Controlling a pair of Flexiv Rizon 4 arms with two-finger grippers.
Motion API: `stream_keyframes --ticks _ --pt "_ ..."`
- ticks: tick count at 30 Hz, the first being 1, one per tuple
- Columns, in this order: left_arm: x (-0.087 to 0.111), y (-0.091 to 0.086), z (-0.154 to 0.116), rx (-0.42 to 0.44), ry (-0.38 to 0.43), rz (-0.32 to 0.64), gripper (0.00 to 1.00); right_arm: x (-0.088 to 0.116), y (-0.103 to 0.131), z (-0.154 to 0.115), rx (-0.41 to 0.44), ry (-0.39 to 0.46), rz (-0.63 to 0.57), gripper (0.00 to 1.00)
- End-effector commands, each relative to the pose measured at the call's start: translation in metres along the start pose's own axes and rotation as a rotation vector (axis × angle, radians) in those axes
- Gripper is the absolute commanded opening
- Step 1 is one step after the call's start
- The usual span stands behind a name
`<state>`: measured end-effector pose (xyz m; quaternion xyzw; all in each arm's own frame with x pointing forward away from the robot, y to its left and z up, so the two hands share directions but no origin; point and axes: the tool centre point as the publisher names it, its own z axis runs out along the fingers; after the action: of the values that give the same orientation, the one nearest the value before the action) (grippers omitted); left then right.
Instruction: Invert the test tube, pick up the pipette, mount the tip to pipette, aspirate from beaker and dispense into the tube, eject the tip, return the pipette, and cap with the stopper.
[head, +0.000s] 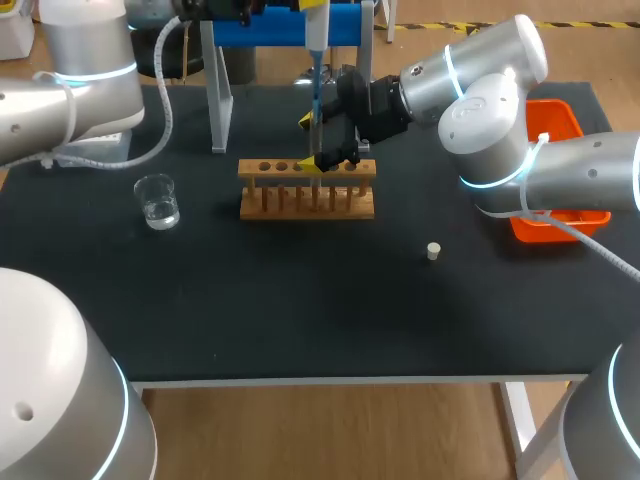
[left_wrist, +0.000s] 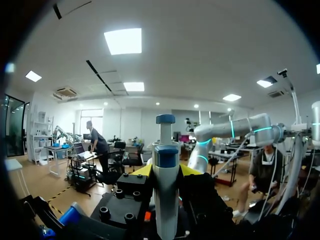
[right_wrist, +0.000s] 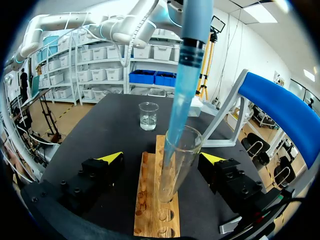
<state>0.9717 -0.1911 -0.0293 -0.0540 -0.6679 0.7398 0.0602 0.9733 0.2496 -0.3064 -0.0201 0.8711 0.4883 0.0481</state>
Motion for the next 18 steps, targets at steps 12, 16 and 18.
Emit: stream_keyframes --ticks 12,16,18 --pt "-0.010 -0.003 -0.006 -0.022 0.002 0.005 0.00 0.000 0.000 -0.001 0.002 0.003 0.000 1.00" --pt "-0.013 -0.003 -0.005 -0.019 0.006 0.011 0.00 0.000 0.000 -0.001 0.002 0.003 0.000 1.00" --pt "-0.014 -0.003 -0.004 -0.017 0.008 0.013 0.00 0.000 0.000 -0.001 0.002 0.003 0.000 1.00"
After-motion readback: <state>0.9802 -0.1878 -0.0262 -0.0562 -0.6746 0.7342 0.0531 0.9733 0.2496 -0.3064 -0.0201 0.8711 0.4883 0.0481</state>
